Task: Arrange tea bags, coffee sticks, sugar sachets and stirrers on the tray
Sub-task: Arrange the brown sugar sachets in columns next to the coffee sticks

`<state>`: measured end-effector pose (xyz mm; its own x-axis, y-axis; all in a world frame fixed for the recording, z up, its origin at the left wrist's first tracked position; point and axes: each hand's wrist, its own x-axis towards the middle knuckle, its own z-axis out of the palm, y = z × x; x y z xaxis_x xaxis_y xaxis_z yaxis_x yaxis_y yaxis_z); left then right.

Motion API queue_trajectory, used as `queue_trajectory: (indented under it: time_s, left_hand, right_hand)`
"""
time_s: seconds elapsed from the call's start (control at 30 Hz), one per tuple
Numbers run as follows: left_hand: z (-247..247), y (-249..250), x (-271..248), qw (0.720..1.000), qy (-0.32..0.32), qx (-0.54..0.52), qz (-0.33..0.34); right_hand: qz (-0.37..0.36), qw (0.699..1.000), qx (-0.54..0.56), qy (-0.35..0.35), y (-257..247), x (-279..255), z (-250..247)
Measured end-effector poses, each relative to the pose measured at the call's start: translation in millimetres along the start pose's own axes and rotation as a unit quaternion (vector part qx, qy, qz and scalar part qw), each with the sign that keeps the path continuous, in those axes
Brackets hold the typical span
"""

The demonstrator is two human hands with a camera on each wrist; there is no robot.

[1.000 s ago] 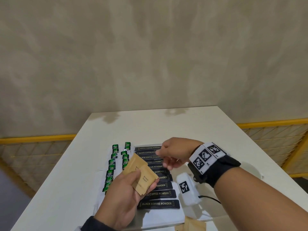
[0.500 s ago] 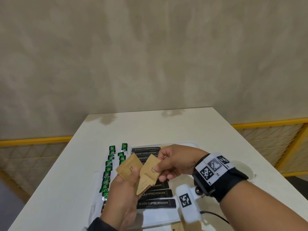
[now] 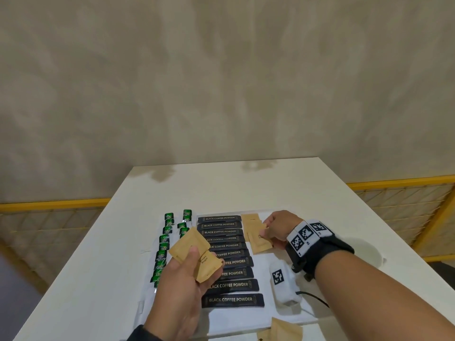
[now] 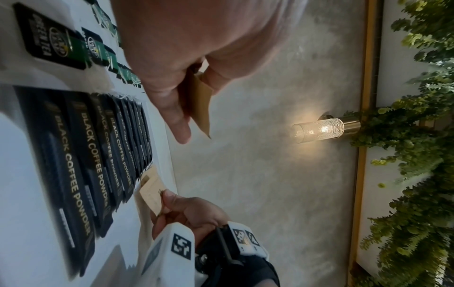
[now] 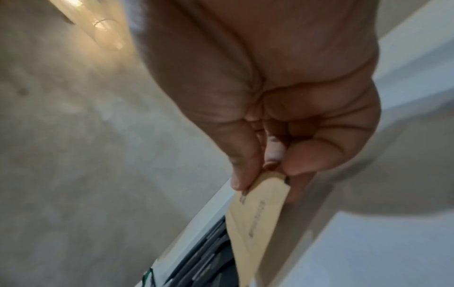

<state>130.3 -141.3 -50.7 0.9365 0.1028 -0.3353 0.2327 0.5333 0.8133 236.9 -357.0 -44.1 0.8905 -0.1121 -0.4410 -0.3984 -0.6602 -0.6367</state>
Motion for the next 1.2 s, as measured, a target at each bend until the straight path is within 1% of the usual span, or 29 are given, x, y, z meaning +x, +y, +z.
queue_trajectory:
  time_s: [0.1,0.2,0.3,0.37,0.43,0.47,0.57,0.67,0.73,0.8,0.83,0.87,0.9,0.93,0.97,1.0,1.03,1.1,1.13,1.2]
  left_hand:
    - [-1.0,0.8,-0.3,1.0,-0.004,-0.003,-0.001]
    - [-4.2,-0.6,1.9,1.0,-0.003,-0.001,0.003]
    - [-3.6,-0.1,1.7,1.0,0.001,-0.004,0.003]
    - [-3.1,-0.3,0.9,1.0,-0.005,-0.004,0.004]
    - [-2.5,-0.8,-0.1,1.0,-0.011,-0.001,0.005]
    - [-1.7,-0.9,-0.5,1.0,-0.013,0.001,0.002]
    - [-0.4,-0.6,-1.3,1.0,-0.015,0.007,-0.003]
    - [0.1,0.2,-2.3,1.0,-0.019,0.018,-0.005]
    - [1.1,1.6,-3.7,0.999,-0.023,0.024,-0.003]
    - [1.5,2.6,-5.4,0.999,-0.033,0.037,-0.006]
    - [1.4,2.6,-6.1,0.998,-0.037,0.05,-0.008]
    - [1.6,2.1,-6.4,0.997,-0.041,0.067,-0.008]
    - [2.0,1.4,-7.1,0.995,-0.045,0.091,-0.004]
    - [2.6,0.4,-7.3,0.992,-0.047,0.119,0.004]
    - [3.4,-0.4,-7.9,0.988,-0.047,0.148,0.016]
    - [4.7,-1.5,-8.4,0.983,-0.05,0.173,0.028]
    - [5.8,-2.2,-9.7,0.979,-0.053,0.193,0.04]
    - [6.7,-4.3,-10.7,0.971,-0.058,0.223,0.059]
    - [6.7,-5.4,-10.9,0.968,-0.06,0.234,0.065]
    - [6.3,-6.6,-11.6,0.965,-0.055,0.247,0.074]
  right_hand:
    - [0.006,1.0,0.003,0.008,-6.3,2.8,6.4]
    - [0.013,0.999,-0.039,0.027,-7.8,5.5,10.0]
    - [-0.004,0.998,-0.047,0.034,-5.7,7.9,9.6]
    - [-0.009,0.996,-0.08,0.042,-7.4,8.4,11.1]
    - [0.004,0.992,-0.123,0.036,-12.4,4.5,14.4]
    - [0.011,0.99,-0.135,0.044,-13.3,4.2,15.9]
    - [0.021,0.991,-0.118,0.065,-12.3,7.4,19.3]
    - [0.011,0.987,-0.152,0.058,-13.5,1.6,17.3]
    - [-0.022,0.984,-0.17,0.045,-17.7,-5.0,11.8]
    - [-0.077,0.988,-0.134,0.025,-22.4,-10.9,5.8]
    - [-0.099,0.991,-0.087,0.007,-25.3,-16.4,4.0]
    - [-0.114,0.993,-0.018,-0.024,-28.4,-22.3,3.9]
    - [-0.125,0.988,0.059,-0.07,-32.3,-31.1,4.1]
    - [-0.142,0.974,0.125,-0.122,-35.4,-39.1,4.9]
    - [-0.161,0.958,0.164,-0.171,-38.2,-47.6,5.6]
    - [-0.181,0.946,0.175,-0.205,-40.3,-54.3,7.1]
    - [-0.205,0.939,0.163,-0.223,-42.0,-60.8,7.5]
    - [-0.253,0.932,0.113,-0.234,-43.3,-67.6,7.5]
    - [-0.263,0.93,0.093,-0.238,-42.9,-68.3,7.2]
    - [-0.259,0.933,0.072,-0.24,-40.1,-67.9,7.3]
